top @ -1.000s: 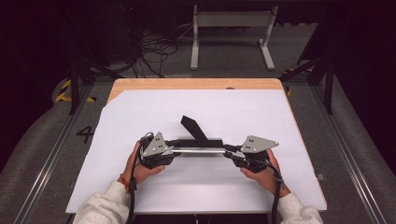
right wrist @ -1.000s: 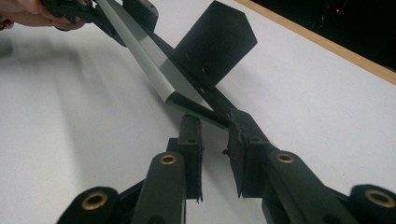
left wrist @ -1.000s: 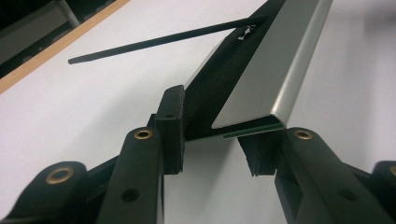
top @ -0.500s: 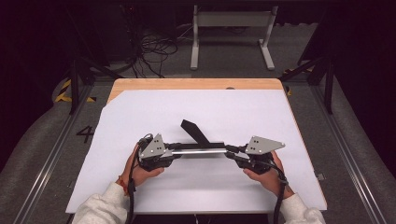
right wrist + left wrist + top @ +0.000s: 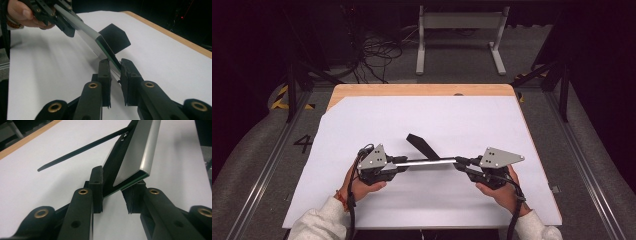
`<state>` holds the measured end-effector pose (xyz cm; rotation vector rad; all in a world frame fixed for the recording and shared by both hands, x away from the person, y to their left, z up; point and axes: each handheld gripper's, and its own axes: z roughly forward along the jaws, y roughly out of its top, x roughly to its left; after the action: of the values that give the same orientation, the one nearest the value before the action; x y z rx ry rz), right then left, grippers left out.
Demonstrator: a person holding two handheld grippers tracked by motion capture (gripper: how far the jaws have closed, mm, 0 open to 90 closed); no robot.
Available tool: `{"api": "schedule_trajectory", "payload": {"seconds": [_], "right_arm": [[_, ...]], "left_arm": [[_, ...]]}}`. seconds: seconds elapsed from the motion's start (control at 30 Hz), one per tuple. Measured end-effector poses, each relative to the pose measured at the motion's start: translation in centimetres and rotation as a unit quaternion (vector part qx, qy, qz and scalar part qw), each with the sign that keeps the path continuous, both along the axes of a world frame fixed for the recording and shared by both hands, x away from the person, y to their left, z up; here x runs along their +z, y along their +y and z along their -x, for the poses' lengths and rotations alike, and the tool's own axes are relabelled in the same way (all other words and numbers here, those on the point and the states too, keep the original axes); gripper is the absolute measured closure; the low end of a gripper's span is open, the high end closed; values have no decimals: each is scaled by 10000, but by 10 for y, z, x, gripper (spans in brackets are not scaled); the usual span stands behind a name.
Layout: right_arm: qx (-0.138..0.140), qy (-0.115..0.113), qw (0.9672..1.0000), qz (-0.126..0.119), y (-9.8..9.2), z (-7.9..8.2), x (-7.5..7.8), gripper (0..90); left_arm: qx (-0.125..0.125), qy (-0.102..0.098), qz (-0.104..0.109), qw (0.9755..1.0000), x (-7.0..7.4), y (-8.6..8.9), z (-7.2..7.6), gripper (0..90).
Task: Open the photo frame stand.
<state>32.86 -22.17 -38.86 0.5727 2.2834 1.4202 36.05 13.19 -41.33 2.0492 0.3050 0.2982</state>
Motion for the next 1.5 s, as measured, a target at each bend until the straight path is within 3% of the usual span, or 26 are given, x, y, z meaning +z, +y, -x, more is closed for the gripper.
{"api": "schedule_trajectory", "payload": {"seconds": [0.1,0.5,0.77,1.07,1.5], "right_arm": [[25,46,10000,-83,-2,2,2,799],[-241,238,9990,-303,-9,-9,-2,807],[-286,325,9981,-439,-12,-16,-6,814],[-376,311,9984,-271,-6,-20,-12,788],[-456,305,9983,-213,-4,-25,-17,795]], "left_arm": [[-89,107,103,9999,2,1,1,725],[130,137,376,9991,1,-4,-10,721],[297,153,402,9986,-3,-2,-16,727],[417,166,304,9985,-6,-1,-20,734],[490,183,249,9983,-9,-1,-23,749]]}}
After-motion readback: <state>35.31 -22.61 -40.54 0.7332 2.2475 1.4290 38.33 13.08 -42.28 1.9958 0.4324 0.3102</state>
